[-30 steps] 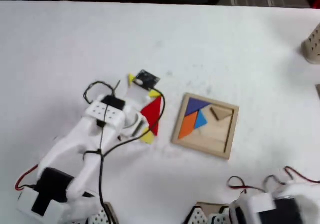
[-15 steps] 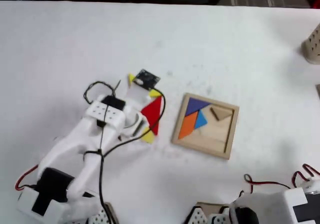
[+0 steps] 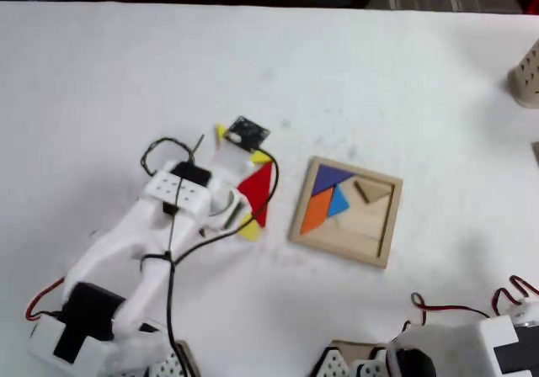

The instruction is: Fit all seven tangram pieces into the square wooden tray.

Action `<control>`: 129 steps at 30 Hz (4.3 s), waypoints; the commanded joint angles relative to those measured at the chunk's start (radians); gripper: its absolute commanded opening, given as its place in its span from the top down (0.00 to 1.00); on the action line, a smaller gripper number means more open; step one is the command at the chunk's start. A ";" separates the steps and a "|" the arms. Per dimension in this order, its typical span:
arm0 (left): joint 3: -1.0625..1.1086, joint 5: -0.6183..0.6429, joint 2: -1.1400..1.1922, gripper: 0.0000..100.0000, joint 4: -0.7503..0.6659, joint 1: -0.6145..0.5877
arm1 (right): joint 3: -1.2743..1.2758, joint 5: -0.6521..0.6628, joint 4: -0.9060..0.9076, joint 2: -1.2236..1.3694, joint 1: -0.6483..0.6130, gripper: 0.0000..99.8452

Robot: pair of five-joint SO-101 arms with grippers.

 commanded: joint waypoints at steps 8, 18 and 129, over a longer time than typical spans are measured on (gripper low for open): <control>-0.006 -0.006 -0.048 0.65 -0.020 -0.005 | 0.012 0.049 0.005 0.004 0.010 0.98; -0.006 -0.006 -0.048 0.65 -0.020 -0.005 | 0.012 -0.006 0.033 -0.085 0.007 0.98; 0.052 -0.041 -0.047 0.65 -0.129 -0.091 | -0.568 -0.100 1.156 -0.117 -0.519 0.88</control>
